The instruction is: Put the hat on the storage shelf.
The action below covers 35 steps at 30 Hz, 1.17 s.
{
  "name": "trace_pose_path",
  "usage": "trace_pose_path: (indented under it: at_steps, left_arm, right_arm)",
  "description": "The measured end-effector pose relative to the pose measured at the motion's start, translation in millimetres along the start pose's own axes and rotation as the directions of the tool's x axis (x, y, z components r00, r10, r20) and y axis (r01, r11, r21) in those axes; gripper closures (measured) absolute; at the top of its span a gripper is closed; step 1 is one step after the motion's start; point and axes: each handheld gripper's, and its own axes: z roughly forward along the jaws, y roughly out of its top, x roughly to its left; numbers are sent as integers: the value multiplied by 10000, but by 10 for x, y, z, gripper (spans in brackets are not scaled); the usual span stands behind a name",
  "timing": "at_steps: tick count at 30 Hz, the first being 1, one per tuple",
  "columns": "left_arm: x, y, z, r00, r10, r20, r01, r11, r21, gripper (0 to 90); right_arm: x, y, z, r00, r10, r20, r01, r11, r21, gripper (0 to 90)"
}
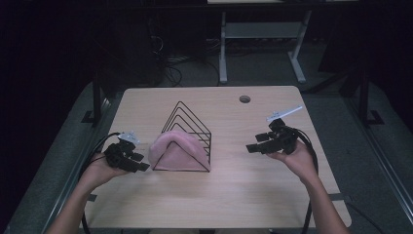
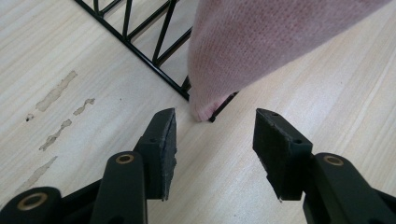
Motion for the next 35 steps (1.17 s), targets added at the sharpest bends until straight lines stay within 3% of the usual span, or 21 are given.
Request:
trace_pose_path:
  at_steps: [11,18,22,27,31,35]
  left_arm:
    - [-45,-37,5,10000,-73,-19,73,10000,-60,448]
    - [-68,-49,-16,9998,175,-56,-175,9998,81,435]
    - [-85,-86,-20,10000,-33,-13,33,9997,-230,433]
    - [-135,-129,-43,9997,-217,66,222,9964,-816,415]
    - [-162,-191,-59,9985,-535,-111,519,9916,-1188,405]
    - [-217,-284,-51,9963,-843,-152,807,9830,-1647,399]
  right_arm:
    - [-68,-329,-100,9984,501,264,-499,9987,-75,289]
    - [-112,-560,-167,9953,795,545,-802,9967,105,282]
    - [-99,-717,-239,9924,859,882,-873,9961,119,287]
    - [-87,-876,-287,9888,1146,956,-1142,9934,-100,288]
    - [-45,-1027,-313,9877,1112,1098,-1088,9937,-280,284]
    - [90,-1162,-336,9877,1112,1097,-1027,9915,-801,275]
